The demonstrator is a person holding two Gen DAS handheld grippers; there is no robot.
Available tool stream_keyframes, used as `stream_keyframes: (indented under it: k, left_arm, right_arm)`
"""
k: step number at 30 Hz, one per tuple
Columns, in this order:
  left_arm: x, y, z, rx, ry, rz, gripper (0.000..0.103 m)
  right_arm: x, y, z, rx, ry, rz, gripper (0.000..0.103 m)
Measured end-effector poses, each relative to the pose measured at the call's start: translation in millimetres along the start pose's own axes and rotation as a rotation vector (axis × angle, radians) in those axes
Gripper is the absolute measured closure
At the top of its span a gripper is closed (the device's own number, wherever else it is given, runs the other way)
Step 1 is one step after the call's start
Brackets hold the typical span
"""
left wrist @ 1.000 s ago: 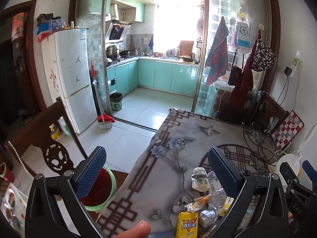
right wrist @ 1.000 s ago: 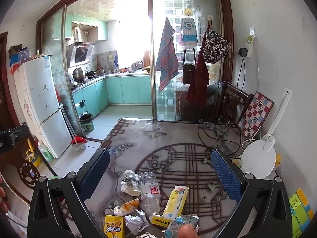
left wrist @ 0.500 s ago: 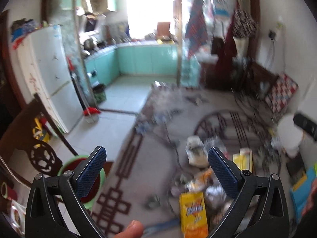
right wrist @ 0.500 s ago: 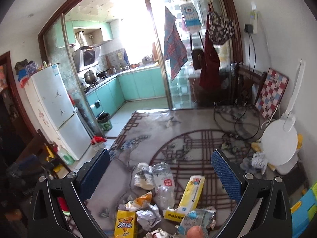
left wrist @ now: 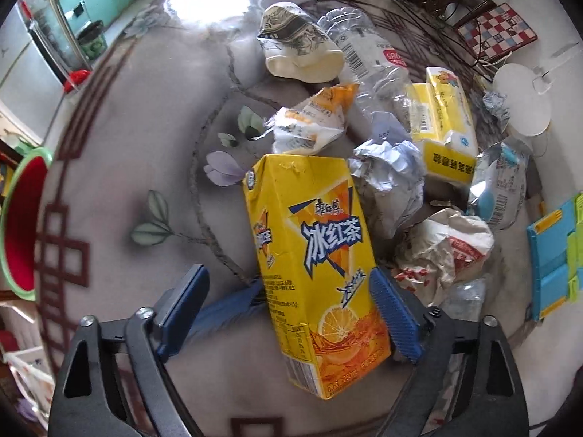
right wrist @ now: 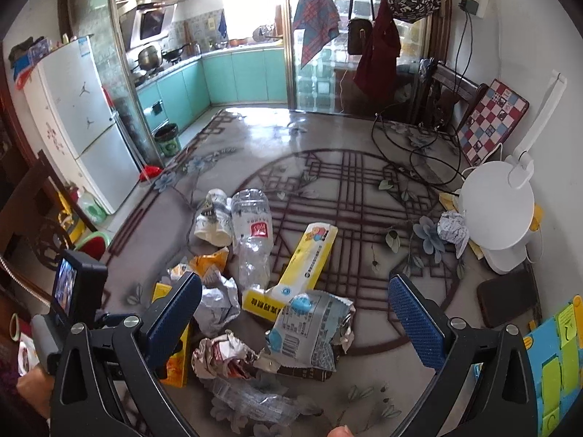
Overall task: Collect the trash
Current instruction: 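Grasp the yellow iced-tea carton with the left gripper while the right gripper grasps crumpled foil, then carry the carton and foil to the red bucket and open both grippers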
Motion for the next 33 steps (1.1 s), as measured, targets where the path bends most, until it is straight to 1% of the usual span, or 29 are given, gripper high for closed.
stream_keyframes:
  k: [1,3,5,6,7,10,11,12,13,15,16,17,20,23,24,25,26,27,28,29,30,31,33]
  left_arm:
    - [1.4,-1.8,1.8,0.008,0.014,0.003,0.031]
    - [1.8,-1.0,0.3,0.003,-0.008,0.002,0.031]
    - [3.2,-4.0,-4.6,0.007,-0.046,-0.007,0.021]
    - [6.3,-4.2,-4.6,0.01,-0.027,-0.005,0.017]
    - [8.5,-3.3,-2.9,0.003,-0.013,-0.008,0.015]
    - [3.9,0.2,5.9,-0.022,-0.036,-0.024,0.014]
    - [1.2,1.3,7.7,-0.022,-0.043,-0.035,0.015]
    - [-0.7,3.0,8.9,-0.02,-0.036,-0.051,0.028]
    - [-1.1,6.9,11.9,-0.02,-0.012,-0.066,0.04]
    - [-3.1,8.3,3.5,-0.005,0.01,-0.087,0.041]
    - [-3.9,8.2,-1.9,0.013,0.015,-0.079,0.042]
    - [-4.3,6.3,-11.5,0.035,0.005,-0.061,0.042]
    - [-11.5,-1.7,-43.3,0.113,-0.055,-0.013,0.042]
    - [-24.8,-9.9,-69.6,0.177,-0.096,-0.002,0.041]
    - [-34.3,-13.3,-72.6,0.191,-0.108,-0.002,0.041]
    - [-43.0,-20.0,-73.0,0.202,-0.119,-0.001,0.041]
    - [-48.9,-19.5,-83.2,0.215,-0.127,0.0,0.041]
    - [-51.5,-21.0,-90.2,0.23,-0.137,0.002,0.041]
    - [-57.6,-24.4,-93.8,0.243,-0.145,0.002,0.041]
    - [-59.2,-26.3,-98.8,0.258,-0.152,0.0,0.041]
    - [-61.5,-27.2,-104.4,0.273,-0.159,-0.002,0.041]
    - [-67.4,-33.3,-110.3,0.287,-0.167,-0.005,0.041]
    - [-70.7,-35.4,-122.1,0.319,-0.179,-0.009,0.041]
  right_arm:
    - [-6.9,5.0,1.8,-0.021,-0.026,-0.004,0.001]
    - [-22.0,17.0,6.4,-0.057,-0.093,-0.007,0.001]
    - [-31.6,28.1,12.5,-0.085,-0.131,0.005,0.001]
    - [-34.3,32.4,16.5,-0.099,-0.143,0.019,0.001]
    - [-35.5,35.9,19.3,-0.112,-0.153,0.034,0.001]
    - [-36.9,42.9,24.5,-0.137,-0.174,0.069,0.001]
    - [-37.4,43.2,23.9,-0.138,-0.17,0.067,0.001]
    - [-38.6,44.6,22.9,-0.137,-0.159,0.056,0.001]
    - [-40.4,46.1,21.8,-0.135,-0.145,0.039,0.001]
    - [-46.4,50.2,19.2,-0.138,-0.137,0.007,0.001]
    - [-51.1,53.1,18.4,-0.147,-0.147,-0.006,0.001]
    - [-56.5,57.3,18.9,-0.157,-0.161,-0.016,0.001]
    - [-72.5,70.8,26.7,-0.187,-0.198,-0.03,0.001]
    - [-82.4,82.4,52.1,-0.234,-0.185,-0.035,0.002]
    - [-84.4,85.6,60.8,-0.25,-0.182,-0.035,0.006]
    - [-86.2,88.4,68.1,-0.263,-0.184,-0.032,0.017]
    - [-87.3,91.5,75.0,-0.279,-0.188,-0.026,0.025]
    - [-88.7,95.3,82.2,-0.3,-0.198,-0.014,0.049]
    - [-90.0,98.0,86.9,-0.321,-0.221,0.007,0.066]
    - [-89.4,95.5,86.3,-0.31,-0.244,0.04,0.066]
    - [-88.4,94.2,84.5,-0.304,-0.243,0.052,0.075]
    - [-87.5,91.1,81.6,-0.294,-0.241,0.052,0.087]
    - [-84.3,83.5,73.1,-0.264,-0.232,0.06,0.089]
Point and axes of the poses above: each gripper's, at about its wrist camera, not at the fingertips, and z roughly the way its jaws point, x to its right, y to its underside, the point moved 10 cm from there along z, roughly the way its jaws point, and after that the axes turned 10 degrees about y, right-handed, at the moved point
